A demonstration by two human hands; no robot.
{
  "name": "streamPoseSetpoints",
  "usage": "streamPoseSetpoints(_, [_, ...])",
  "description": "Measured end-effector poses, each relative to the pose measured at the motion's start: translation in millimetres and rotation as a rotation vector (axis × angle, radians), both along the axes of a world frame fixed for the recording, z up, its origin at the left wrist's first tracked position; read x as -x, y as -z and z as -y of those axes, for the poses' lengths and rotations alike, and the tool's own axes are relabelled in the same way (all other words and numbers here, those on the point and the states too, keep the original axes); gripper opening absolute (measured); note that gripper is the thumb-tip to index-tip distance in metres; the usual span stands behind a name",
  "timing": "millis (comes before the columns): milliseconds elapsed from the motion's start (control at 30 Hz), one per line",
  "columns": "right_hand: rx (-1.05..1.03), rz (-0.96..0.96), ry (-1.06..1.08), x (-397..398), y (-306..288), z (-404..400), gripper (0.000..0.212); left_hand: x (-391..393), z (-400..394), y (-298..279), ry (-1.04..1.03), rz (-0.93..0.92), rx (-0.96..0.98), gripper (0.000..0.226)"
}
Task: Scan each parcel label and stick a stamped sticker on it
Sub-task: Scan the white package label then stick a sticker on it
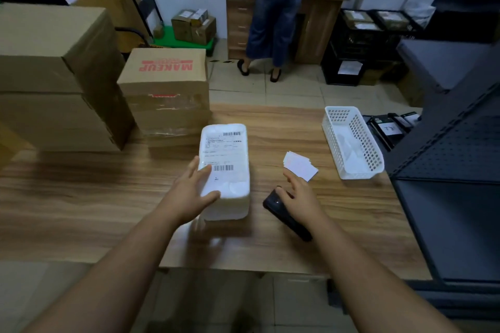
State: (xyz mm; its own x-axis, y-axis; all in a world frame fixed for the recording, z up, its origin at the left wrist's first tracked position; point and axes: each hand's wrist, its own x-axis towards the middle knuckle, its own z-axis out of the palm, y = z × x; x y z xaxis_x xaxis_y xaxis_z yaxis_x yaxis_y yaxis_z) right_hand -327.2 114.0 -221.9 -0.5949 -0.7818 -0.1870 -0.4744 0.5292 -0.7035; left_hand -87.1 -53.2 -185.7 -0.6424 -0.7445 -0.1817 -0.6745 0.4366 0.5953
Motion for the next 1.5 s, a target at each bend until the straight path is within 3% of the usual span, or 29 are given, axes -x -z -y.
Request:
streamPoseSetpoints(167, [-0.448,-0.256,-0.239,19.9,31.5,-40.4,0.080,1.5,-2.5,3.0,-0.036,-0.008,-0.021,0.077])
streamPoseSetpoints(267, [-0.553,-0.353,-0.330,13.6,44.4,-44.0,0.083,0.1,-3.6,4.0,-0.060,-0.012,-0.013,0.076])
streamPoseSetpoints(400, [-0.489,-0.405,-0.304,9.6,45.9,-42.6,0.077,-1.1,-4.8,5.5,-0.087,-0.018,-0.011,0.075])
streamPoseSetpoints(567, [-0.367,-0.332,-0.202,4.2,27.0,-46.1,0.075,-0.9,-13.3,-0.3,-0.075,-0.034,0.051,0.072])
streamPoseSetpoints(767, [-0.181,-0.289,-0.044,16.5,-53.4,-29.5,0.076,-8.9,-31.1,-17.0,-0.048,-0.039,0.301,0.053])
streamPoseSetpoints(833, [-0.210,-0.268,-0.090,20.6,-94.5,-22.7,0.074,-5.8,-37.0,-17.1,-0.064,0.000,0.308,0.052])
streamPoseSetpoints(933, [-0.262,-0.203,-0.232,8.8,-154.0,-11.1,0.063,-6.1,-36.1,-16.7,-0.131,0.087,0.171,0.060])
streamPoseSetpoints(1067, [-0.353,-0.155,-0.334,-20.8,-196.8,-2.6,0.055,-6.3,-36.9,-18.6,-0.123,-0.041,-0.027,0.072])
streamPoseSetpoints(1267, [-0.440,-0.188,-0.342,-36.3,-226.2,-14.5,0.054,1.8,-42.9,-23.3,-0.108,-0.096,0.020,0.071])
streamPoseSetpoints(1500, [-0.467,-0.173,-0.324,-29.6,-247.8,-32.1,0.057,-1.9,-33.8,-30.0,-0.008,0.036,0.203,0.072])
